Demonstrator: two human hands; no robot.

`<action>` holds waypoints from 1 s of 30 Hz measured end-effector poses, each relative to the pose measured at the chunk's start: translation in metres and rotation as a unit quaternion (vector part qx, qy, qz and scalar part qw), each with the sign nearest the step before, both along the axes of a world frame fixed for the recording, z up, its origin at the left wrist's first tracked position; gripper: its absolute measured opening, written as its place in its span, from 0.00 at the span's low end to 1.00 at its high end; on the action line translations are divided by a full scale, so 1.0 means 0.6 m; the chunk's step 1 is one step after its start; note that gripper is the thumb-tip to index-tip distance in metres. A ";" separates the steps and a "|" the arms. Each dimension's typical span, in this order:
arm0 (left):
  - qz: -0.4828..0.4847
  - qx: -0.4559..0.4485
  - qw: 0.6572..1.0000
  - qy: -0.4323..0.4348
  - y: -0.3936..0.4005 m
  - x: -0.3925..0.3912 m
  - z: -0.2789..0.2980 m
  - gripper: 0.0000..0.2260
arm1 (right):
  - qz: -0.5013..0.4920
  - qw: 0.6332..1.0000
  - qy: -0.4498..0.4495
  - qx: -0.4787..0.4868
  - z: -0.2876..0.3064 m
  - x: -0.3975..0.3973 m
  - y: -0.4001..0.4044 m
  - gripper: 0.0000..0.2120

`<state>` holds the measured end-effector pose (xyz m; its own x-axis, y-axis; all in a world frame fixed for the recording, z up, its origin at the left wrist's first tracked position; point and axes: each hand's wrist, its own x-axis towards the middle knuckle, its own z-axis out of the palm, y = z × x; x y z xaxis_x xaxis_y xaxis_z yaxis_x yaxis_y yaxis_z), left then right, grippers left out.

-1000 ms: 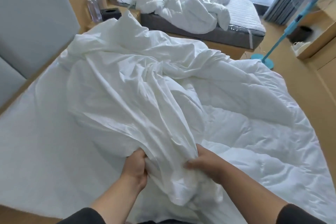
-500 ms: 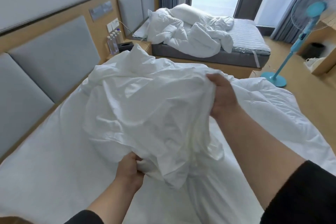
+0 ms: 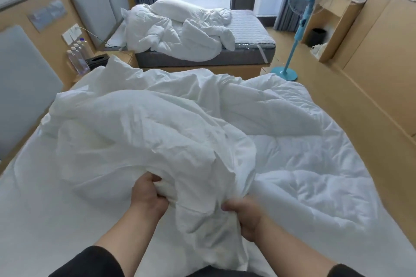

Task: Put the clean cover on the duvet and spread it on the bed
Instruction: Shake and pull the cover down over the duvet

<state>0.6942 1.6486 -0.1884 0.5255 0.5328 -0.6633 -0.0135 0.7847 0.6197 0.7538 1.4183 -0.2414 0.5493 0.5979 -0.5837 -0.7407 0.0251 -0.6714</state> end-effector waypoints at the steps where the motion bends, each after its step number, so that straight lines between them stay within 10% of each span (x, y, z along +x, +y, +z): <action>1: 0.002 0.008 1.000 -0.008 0.008 0.003 0.007 0.22 | -0.049 0.999 -0.002 -0.001 -0.005 0.006 -0.011 0.26; 7: -0.009 0.051 0.994 -0.098 0.064 0.028 0.072 0.25 | -0.235 0.956 -0.047 -0.167 -0.075 -0.012 -0.186 0.16; 10: -0.070 0.050 0.983 -0.162 0.064 0.028 0.105 0.42 | -0.220 0.945 -0.005 -0.241 -0.138 -0.068 -0.207 0.20; 18: -0.108 0.079 0.971 -0.198 0.073 0.033 0.146 0.44 | -0.108 0.954 0.271 0.070 -0.173 -0.086 -0.088 0.38; 24: -0.122 0.109 0.972 -0.168 0.081 0.025 0.124 0.22 | -0.296 0.913 0.235 0.156 -0.181 -0.039 -0.038 0.29; 30: -0.139 0.138 0.967 -0.165 0.102 0.011 0.121 0.23 | -0.423 0.883 0.178 0.098 -0.146 0.037 -0.020 0.15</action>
